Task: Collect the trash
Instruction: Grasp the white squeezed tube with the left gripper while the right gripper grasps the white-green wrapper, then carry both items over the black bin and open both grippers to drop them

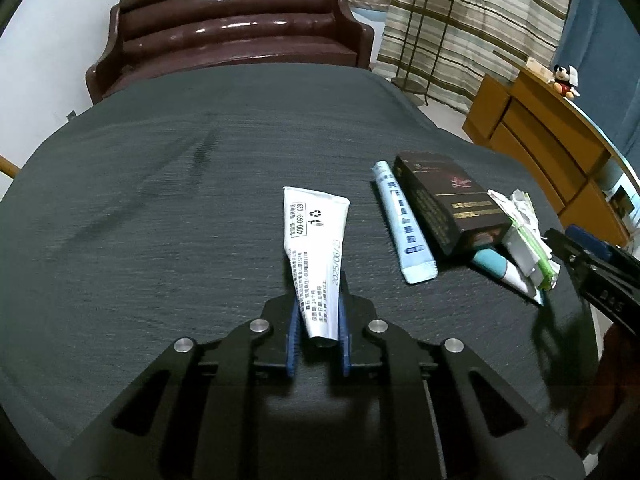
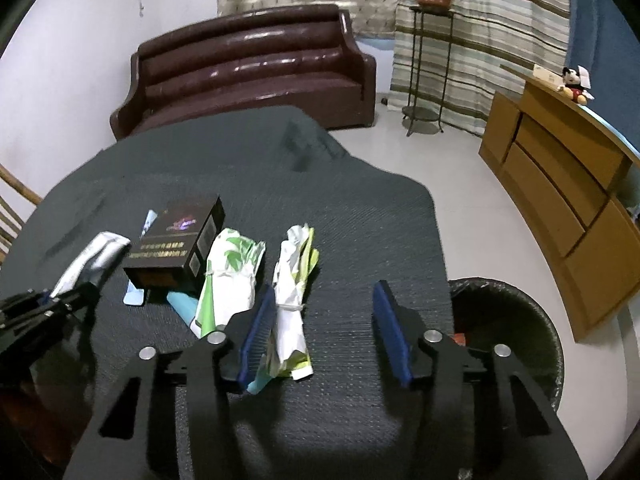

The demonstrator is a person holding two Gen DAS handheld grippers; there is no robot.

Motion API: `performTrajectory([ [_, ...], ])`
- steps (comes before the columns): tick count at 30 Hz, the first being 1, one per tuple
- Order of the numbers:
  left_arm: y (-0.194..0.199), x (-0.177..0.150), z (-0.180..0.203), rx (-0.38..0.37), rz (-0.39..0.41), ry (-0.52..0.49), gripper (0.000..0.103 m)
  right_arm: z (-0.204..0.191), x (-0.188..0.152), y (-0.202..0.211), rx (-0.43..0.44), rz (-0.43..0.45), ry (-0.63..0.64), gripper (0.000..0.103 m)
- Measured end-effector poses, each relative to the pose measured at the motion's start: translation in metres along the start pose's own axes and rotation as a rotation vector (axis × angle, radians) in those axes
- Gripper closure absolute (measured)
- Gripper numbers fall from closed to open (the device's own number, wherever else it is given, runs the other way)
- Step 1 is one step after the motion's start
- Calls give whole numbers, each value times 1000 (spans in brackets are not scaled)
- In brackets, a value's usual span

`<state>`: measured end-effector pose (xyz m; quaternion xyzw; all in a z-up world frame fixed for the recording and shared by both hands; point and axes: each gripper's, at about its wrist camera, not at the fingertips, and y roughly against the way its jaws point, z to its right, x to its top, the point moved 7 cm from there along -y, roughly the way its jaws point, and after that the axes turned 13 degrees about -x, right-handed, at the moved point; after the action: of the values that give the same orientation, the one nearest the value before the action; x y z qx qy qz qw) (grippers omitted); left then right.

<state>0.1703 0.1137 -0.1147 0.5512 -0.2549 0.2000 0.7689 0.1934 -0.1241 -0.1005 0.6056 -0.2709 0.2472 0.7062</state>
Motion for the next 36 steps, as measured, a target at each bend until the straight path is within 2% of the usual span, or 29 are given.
performTrajectory([
  [4,4,1,-9,9,10,1,88,-8,-2,-4,3,-22,22,59],
  [7,7,2,-13,17,18,-5,88,-13,-3,-8,1,-41,37,66],
  [11,6,1,-16,9,18,-3,88,-17,-6,-10,6,-62,49,83],
  [27,16,-4,-7,-2,57,-2,88,-8,-12,10,-26,-4,7,83],
  [36,37,-7,25,-9,109,-43,88,15,-20,33,-40,39,-38,84],
])
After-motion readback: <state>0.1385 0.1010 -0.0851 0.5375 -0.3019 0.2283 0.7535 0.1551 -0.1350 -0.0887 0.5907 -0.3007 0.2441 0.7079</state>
